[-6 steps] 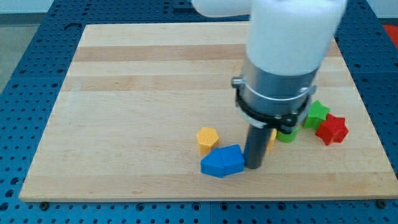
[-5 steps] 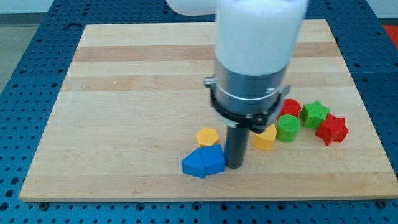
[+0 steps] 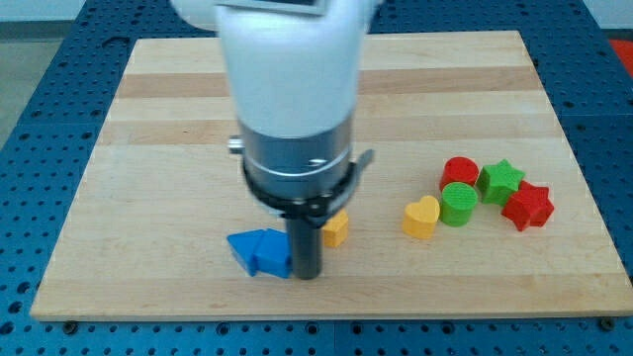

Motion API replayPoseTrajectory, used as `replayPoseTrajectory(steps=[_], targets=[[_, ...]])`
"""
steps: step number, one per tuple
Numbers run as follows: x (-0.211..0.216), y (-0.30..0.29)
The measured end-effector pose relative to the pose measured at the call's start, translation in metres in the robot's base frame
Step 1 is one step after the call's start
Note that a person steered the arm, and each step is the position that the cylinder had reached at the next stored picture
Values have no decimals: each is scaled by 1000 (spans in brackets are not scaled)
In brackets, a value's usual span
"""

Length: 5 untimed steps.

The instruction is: Move the blue cube along with blue triangle towards the center left

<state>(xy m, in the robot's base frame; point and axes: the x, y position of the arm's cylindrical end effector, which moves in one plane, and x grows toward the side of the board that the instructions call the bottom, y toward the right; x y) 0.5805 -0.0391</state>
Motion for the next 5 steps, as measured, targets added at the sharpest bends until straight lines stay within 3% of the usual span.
replayPoseTrajectory(steps=[3, 5], targets=[[-10, -101], [-69, -107]])
